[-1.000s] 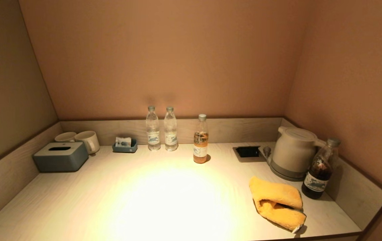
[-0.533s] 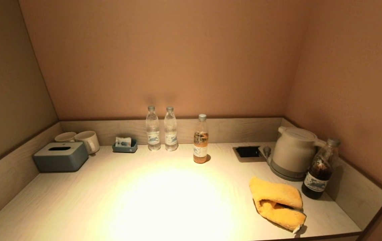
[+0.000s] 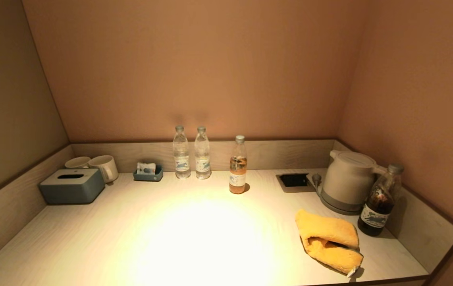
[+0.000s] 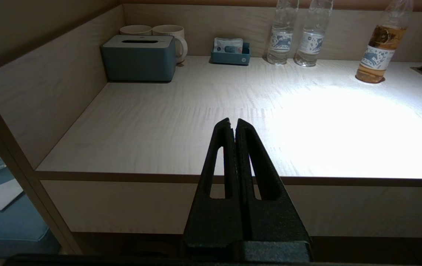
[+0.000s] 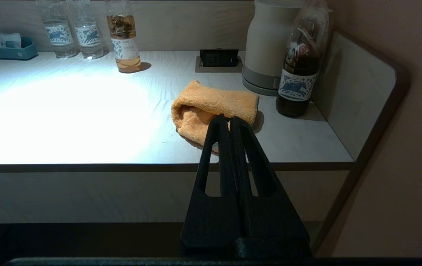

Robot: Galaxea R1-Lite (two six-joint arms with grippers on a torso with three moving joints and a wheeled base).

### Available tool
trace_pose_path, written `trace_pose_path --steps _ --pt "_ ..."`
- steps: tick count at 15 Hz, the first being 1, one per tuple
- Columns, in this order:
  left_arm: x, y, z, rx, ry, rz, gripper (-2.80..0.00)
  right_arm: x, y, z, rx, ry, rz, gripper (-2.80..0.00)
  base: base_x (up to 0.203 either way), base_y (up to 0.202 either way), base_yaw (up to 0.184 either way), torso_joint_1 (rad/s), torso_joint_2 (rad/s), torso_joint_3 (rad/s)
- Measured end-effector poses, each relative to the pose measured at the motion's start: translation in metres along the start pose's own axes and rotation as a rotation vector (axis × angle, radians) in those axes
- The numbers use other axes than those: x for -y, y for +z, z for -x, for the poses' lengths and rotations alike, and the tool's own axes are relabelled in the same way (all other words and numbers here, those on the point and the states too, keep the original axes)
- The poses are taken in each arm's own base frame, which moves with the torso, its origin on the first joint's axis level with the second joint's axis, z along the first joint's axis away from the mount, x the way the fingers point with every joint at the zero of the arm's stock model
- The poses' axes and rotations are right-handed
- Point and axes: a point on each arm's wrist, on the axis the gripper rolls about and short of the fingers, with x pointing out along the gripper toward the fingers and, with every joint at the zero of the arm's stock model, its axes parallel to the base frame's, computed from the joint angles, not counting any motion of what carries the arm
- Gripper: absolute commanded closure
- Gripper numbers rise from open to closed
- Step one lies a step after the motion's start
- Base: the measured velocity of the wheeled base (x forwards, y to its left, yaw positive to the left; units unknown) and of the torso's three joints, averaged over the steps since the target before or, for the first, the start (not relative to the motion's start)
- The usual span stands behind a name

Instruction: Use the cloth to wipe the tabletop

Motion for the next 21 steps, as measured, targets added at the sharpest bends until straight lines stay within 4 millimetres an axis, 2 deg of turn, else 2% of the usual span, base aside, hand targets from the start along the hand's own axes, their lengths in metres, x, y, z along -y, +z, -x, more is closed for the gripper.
trace_pose_path --steps 21 --pt "0.0000 0.0000 0.0000 0.000 0.000 0.000 0.00 0.0000 0.0000 0.0000 0.000 -0.001 -0.002 0.00 0.000 0.000 0.000 0.000 0.00 0.000"
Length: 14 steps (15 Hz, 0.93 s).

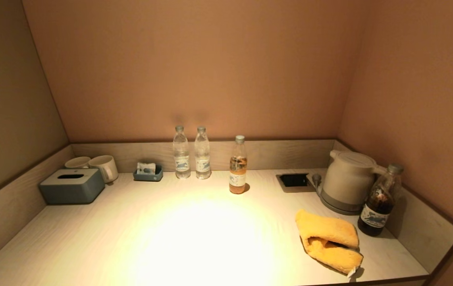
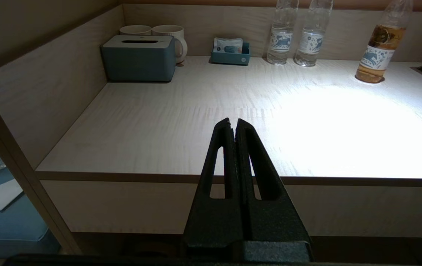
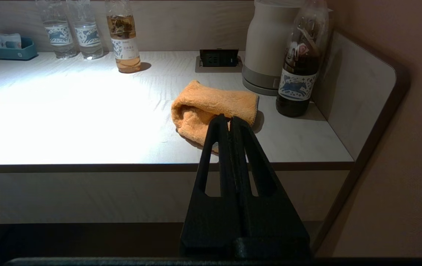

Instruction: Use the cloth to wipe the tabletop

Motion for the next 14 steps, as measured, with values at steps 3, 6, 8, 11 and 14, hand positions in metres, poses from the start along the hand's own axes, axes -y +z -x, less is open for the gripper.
trace_pose_path --steps 3,6,8,11,14 --pt "0.0000 0.0000 0.0000 0.000 0.001 0.000 0.00 0.0000 0.0000 0.0000 0.000 0.000 0.000 0.00 0.000 0.000 0.000 0.000 0.00 0.000" --pt "0.0000 0.0000 0.0000 0.000 0.000 0.000 0.00 0.0000 0.0000 0.0000 0.000 0.000 -0.001 0.00 0.000 0.000 0.000 0.000 0.00 0.000" --pt "0.0000 0.0000 0.0000 0.000 0.001 0.000 0.00 0.0000 0.0000 0.0000 0.000 0.000 -0.001 0.00 0.000 0.000 0.000 0.000 0.00 0.000" --pt "0.0000 0.0000 0.0000 0.000 0.001 0.000 0.00 0.0000 0.0000 0.0000 0.000 0.000 0.000 0.00 0.000 0.000 0.000 0.000 0.00 0.000" --pt "0.0000 0.0000 0.0000 0.000 0.000 0.000 0.00 0.0000 0.0000 0.0000 0.000 0.000 0.000 0.00 0.000 0.000 0.000 0.000 0.00 0.000"
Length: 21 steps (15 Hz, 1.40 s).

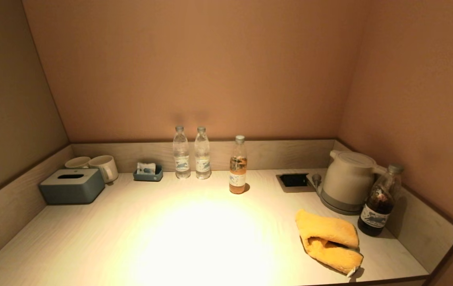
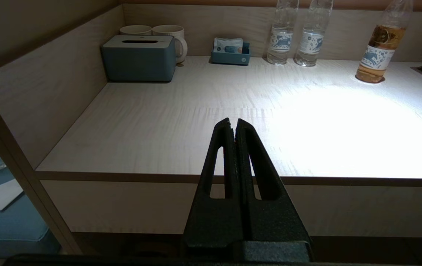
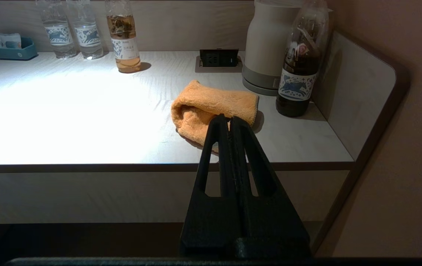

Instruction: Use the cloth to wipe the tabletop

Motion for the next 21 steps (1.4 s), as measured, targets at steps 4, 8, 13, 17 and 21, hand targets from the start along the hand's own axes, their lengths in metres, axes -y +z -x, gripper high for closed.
trace_pose_path --steps 4,8,13,17,21 --pt "0.0000 0.0000 0.0000 0.000 0.000 0.000 0.00 0.0000 0.0000 0.0000 0.000 0.000 0.000 0.00 0.000 0.000 0.000 0.000 0.00 0.000" --pt "0.0000 0.0000 0.0000 0.000 0.000 0.000 0.00 0.0000 0.0000 0.0000 0.000 0.000 -0.001 0.00 0.000 0.000 0.000 0.000 0.00 0.000" --pt "0.0000 0.0000 0.0000 0.000 0.000 0.000 0.00 0.0000 0.0000 0.0000 0.000 0.001 0.000 0.00 0.000 0.000 0.000 0.000 0.00 0.000" --pt "0.0000 0.0000 0.0000 0.000 0.000 0.000 0.00 0.0000 0.0001 0.0000 0.001 0.001 0.001 0.00 0.000 0.000 0.000 0.000 0.00 0.000" --pt "0.0000 0.0000 0.0000 0.000 -0.001 0.000 0.00 0.0000 0.0001 0.0001 0.002 0.000 0.000 0.00 0.000 0.000 0.000 0.000 0.00 0.000"
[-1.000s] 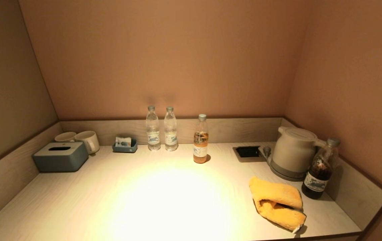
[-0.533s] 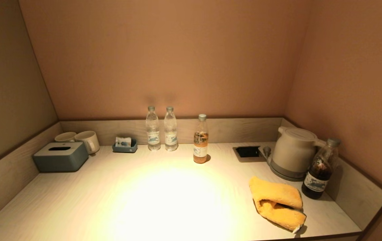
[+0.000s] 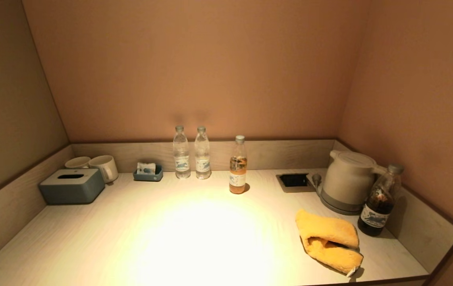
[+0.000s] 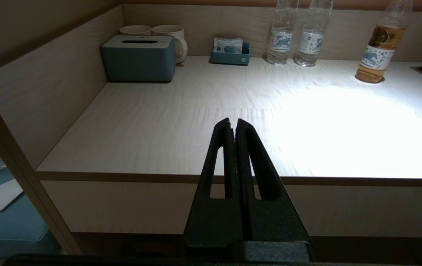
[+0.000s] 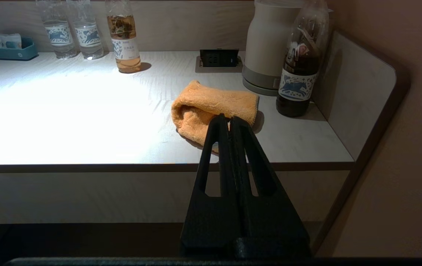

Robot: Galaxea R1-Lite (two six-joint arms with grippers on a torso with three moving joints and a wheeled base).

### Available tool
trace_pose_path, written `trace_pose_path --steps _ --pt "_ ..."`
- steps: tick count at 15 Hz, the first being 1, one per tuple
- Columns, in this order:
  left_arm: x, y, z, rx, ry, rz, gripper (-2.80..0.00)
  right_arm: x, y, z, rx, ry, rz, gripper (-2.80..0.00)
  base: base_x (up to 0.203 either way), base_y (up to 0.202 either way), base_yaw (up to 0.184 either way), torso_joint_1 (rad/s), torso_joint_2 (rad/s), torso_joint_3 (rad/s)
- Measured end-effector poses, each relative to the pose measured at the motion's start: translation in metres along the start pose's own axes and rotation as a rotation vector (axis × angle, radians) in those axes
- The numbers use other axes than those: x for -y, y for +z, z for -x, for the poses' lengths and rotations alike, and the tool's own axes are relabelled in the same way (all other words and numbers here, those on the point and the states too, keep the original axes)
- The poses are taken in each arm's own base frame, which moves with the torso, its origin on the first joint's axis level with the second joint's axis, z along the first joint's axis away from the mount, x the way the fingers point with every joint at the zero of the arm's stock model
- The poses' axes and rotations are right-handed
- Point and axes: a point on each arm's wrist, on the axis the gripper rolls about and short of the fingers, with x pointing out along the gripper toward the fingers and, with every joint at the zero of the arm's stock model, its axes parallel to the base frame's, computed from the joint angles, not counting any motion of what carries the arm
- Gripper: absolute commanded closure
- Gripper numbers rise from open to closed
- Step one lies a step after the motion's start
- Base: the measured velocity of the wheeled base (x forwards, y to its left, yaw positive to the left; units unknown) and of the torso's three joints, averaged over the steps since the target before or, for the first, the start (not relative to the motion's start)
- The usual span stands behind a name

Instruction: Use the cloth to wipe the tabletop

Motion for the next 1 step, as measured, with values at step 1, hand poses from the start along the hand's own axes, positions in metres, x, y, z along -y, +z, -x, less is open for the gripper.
trace_pose_path --steps 1 --pt "0.0000 0.0000 0.0000 0.000 0.000 0.000 0.00 0.0000 0.0000 0.0000 0.000 0.000 0.000 0.00 0.000 0.000 0.000 0.000 0.00 0.000"
